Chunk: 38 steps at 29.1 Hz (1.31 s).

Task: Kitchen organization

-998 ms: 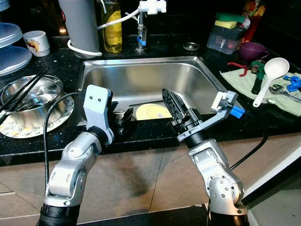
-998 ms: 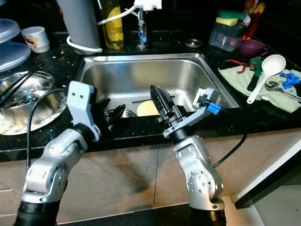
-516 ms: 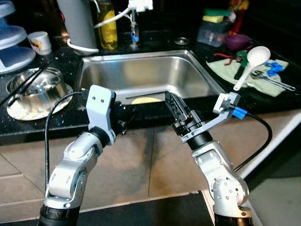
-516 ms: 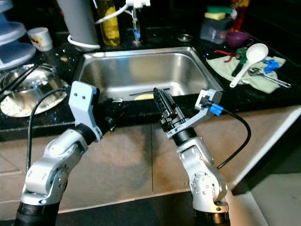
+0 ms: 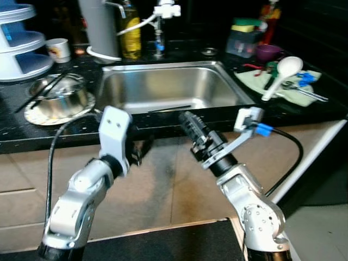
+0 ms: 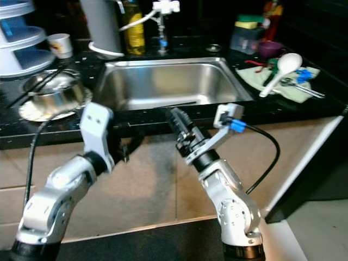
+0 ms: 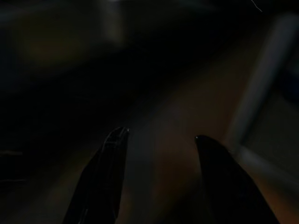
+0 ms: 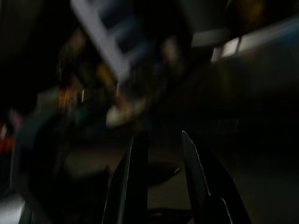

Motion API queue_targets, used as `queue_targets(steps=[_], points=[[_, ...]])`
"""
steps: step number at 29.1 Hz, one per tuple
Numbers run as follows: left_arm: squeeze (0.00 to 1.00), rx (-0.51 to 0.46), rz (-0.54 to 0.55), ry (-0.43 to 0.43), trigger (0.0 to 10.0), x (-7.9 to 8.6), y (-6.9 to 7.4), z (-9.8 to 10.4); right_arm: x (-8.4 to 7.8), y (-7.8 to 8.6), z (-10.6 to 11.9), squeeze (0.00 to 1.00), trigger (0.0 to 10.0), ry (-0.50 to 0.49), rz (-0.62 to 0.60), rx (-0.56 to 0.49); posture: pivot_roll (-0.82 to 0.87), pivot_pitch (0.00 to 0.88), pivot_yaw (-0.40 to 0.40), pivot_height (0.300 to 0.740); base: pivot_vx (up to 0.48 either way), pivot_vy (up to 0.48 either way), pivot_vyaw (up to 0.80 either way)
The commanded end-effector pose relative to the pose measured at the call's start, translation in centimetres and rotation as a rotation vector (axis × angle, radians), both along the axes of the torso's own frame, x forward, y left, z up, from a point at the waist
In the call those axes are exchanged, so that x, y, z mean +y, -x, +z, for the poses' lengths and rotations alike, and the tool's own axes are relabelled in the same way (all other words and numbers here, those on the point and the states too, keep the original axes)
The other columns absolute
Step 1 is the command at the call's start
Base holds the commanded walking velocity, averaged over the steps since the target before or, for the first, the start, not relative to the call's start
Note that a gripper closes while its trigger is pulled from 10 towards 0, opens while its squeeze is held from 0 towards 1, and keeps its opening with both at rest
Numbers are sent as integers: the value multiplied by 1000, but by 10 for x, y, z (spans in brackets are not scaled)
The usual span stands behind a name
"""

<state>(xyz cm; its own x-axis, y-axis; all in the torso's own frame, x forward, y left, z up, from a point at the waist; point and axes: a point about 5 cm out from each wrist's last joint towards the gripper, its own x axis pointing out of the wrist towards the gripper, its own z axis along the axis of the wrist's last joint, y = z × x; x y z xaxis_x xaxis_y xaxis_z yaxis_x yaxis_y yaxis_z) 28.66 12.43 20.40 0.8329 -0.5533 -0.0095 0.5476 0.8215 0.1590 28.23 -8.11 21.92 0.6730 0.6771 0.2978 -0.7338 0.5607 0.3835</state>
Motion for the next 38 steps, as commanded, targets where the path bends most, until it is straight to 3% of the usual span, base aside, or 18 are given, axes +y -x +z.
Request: queue_targets(steps=[1, 2, 4, 7, 11, 13, 15, 17, 18, 19, 21, 23, 24, 29, 38], points=[[0, 20, -66, -75, 10000, -1, 10, -9, 9, 12, -12, 0, 10000, 84, 131, 17, -35, 151, -42, 740, 0, 0, 0], [0, 51, -119, -106, 10000, -2, 18, -19, 8, 19, -23, 0, 10000, 127, 193, 39, -35, 151, -43, 740, 0, 0, 0], [0, 51, -119, -106, 10000, -2, 18, -19, 8, 19, -23, 0, 10000, 127, 193, 39, -35, 151, -43, 740, 0, 0, 0], [0, 106, -203, -193, 10000, 1, 34, -41, -3, 33, -45, 0, 10000, 170, 276, 93, -35, 151, -43, 740, 0, 0, 0], [0, 183, -209, -276, 10000, 6, 42, -63, -12, 37, -67, 0, 10000, 218, 296, 169, -32, 150, -43, 740, 0, 0, 0], [0, 261, -192, -341, 10000, 11, 47, -83, -20, 38, -89, 0, 10000, 296, 277, 244, -30, 148, -43, 740, 0, 0, 0], [0, 290, -179, -355, 10000, 13, 48, -89, -22, 38, -97, 0, 10000, 329, 264, 269, -30, 148, -43, 740, 0, 0, 0], [0, 380, 62, -445, 10000, 26, 41, -130, -51, 21, -158, 0, 10000, 519, -64, 467, -32, 145, -44, 740, 0, 0, 0], [0, 380, 62, -445, 10000, 26, 41, -130, -51, 21, -158, 0, 10000, 519, -64, 467, -32, 145, -44, 740, 0, 0, 0], [0, 409, 156, -463, 10000, 30, 41, -151, -68, 19, -186, 0, 10000, 597, -239, 553, -30, 142, -43, 740, 0, 0, 0], [0, 409, 156, -463, 10000, 30, 41, -151, -68, 19, -186, 0, 10000, 597, -239, 553, -30, 142, -43, 740, 0, 0, 0], [0, 475, 339, -391, 10000, 38, 46, -191, -84, 31, -227, 0, 10000, 629, -445, 664, -29, 140, -46, 740, 0, 0, 0], [0, 512, 427, -336, 10000, 43, 51, -207, -83, 39, -239, 0, 10000, 623, -480, 693, -29, 140, -46, 740, 0, 0, 0], [0, 615, 547, -256, 10000, 52, 64, -232, -72, 50, -251, 0, 10000, 598, -494, 723, -30, 141, -42, 740, 0, 0, 0], [0, 604, 565, -275, 10000, 53, 72, -241, -55, 62, -269, 0, 10000, 723, -438, 720, -33, 140, -33, 740, 0, 0, 0]])
